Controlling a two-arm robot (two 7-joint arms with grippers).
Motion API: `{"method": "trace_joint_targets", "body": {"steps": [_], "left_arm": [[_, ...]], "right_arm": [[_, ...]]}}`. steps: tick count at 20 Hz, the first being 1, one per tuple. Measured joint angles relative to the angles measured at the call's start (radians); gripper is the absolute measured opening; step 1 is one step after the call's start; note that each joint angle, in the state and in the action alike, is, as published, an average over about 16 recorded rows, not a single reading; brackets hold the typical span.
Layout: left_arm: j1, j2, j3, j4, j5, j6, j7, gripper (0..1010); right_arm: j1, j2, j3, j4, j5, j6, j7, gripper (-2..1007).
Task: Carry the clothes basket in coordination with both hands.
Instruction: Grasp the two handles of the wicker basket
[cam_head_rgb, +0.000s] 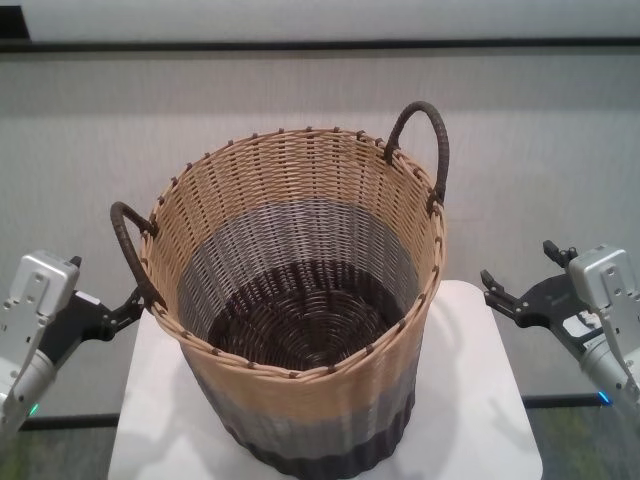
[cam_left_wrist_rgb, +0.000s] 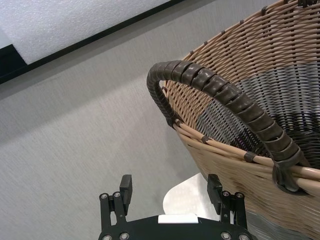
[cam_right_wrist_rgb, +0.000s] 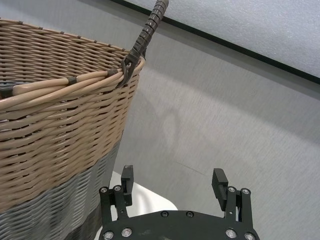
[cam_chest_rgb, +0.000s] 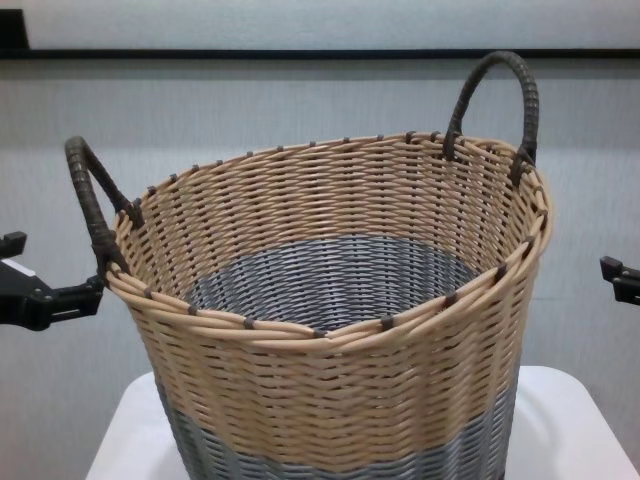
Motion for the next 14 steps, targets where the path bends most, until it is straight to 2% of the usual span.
{"method": "trace_joint_targets", "body": {"steps": [14], "left_arm": [[0.000,0.000,0.000,0.000,0.000,0.000,0.000,1000]], "right_arm": [[0.000,0.000,0.000,0.000,0.000,0.000,0.000,1005]]}}
